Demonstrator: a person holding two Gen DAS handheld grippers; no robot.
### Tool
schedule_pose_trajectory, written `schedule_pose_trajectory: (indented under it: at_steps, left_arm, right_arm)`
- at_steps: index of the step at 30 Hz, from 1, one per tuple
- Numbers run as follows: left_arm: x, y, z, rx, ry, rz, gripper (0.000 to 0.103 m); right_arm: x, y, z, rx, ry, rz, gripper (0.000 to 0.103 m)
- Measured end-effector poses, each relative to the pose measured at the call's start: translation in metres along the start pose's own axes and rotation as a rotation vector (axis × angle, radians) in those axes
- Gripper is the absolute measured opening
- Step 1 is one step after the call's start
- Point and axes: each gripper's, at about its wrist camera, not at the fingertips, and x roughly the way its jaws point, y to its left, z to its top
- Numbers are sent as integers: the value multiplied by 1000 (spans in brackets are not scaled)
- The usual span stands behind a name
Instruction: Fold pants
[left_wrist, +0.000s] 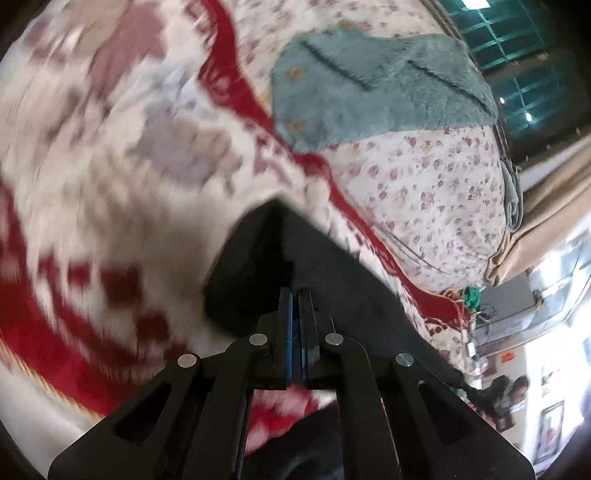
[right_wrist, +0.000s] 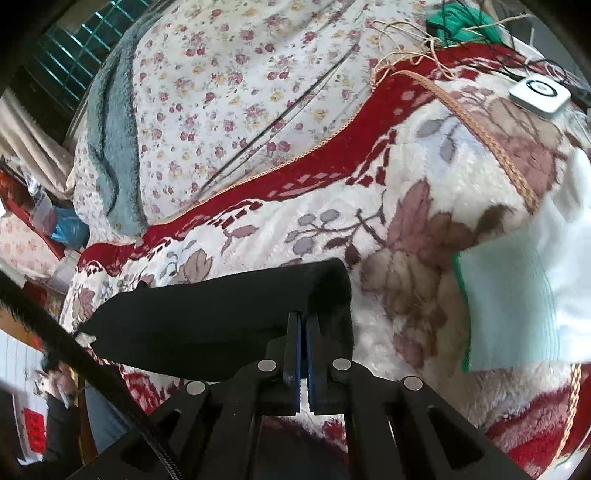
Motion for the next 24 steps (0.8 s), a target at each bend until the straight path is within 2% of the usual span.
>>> schedule_pose_trajectory:
  at_steps: [3,5,8,10,12,14,15,16,18,20,21,24]
  left_arm:
    - [-2,17,-13,-74,7,-31,2]
    - [-7,32,-13,-166,-8,-47,2]
    - [-20,50,-7,-273,-84,-74,2]
    - [-29,49,0,-283,-123,-61,1]
    - [-36,33,8,-242,-160,-110,2]
    - [-40,3,14,-178,-175,-192,3]
    - [-38,-15,15,-141,-165,-230,4]
    - [-31,-37,14,-93,-118,-257,8]
    - [-20,-56,7,-43,-32,-235,11]
    - [-9,-62,-10,-39,36,-203,11]
    - [-6,-59,-15,-50,53,-199,11]
    - [4,-35,-30,-132,92,-178,13]
  right_arm:
    - [-3,1,-2,-16,14,-14,2]
    - [-5,-1,-2,-16,17,-30,2]
    - [-12,-13,-2,17,6,-74,2]
    - [-18,-22,-3,41,-4,-72,2]
    - [-21,-26,-5,50,-15,-58,1]
    - [-21,-22,-6,57,-21,-4,2]
    - [-18,-20,-6,83,-22,55,2]
    - [-15,-17,-6,122,-15,133,4]
    - [-9,-12,-8,194,-2,262,9]
    - [1,-11,-15,275,27,342,21]
    - [7,-12,-20,317,41,352,28]
    - [18,-24,-33,455,47,336,29]
